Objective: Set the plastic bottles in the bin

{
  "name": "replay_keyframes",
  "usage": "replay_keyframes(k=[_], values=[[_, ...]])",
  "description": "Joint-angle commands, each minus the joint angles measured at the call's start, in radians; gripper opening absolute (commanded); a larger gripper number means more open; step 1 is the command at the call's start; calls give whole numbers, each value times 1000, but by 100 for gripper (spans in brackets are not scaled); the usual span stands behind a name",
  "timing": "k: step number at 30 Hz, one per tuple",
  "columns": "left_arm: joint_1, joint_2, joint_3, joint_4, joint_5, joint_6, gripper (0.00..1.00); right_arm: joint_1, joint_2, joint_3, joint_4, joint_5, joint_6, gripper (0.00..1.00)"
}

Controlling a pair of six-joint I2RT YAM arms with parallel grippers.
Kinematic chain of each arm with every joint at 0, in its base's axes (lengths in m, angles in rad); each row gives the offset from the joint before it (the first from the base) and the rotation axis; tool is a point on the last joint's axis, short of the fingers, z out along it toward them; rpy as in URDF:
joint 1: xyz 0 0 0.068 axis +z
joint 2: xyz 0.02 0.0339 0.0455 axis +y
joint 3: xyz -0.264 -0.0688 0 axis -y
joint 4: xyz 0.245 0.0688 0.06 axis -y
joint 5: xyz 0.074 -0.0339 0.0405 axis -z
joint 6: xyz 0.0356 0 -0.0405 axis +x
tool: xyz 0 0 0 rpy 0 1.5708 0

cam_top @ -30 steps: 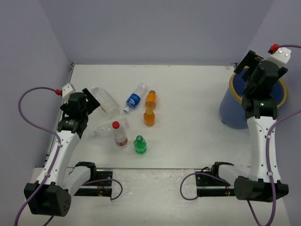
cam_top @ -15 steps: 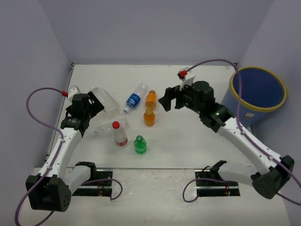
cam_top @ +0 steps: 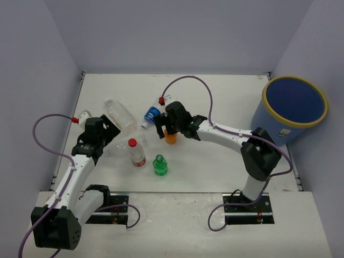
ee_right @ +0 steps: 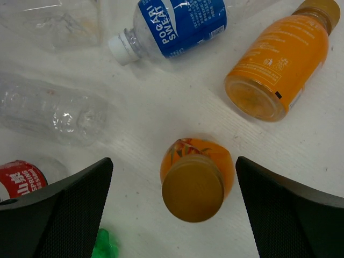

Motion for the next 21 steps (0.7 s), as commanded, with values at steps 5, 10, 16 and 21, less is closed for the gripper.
replay_keyframes(k=[5,10,16,21], values=[[1,-16,-17,10,-31,-54,100,17,-8,-6,52,157,121,93],[1,-14,-24,3,-39,-60,100,20,15,-13,20,177,143,94],[1,-17,-27,-9,-51,-65,100,24,37,-14,-9,192,167,95],[2,-22,-24,-23,-66,-66,100,25,50,-13,-36,196,188,94]])
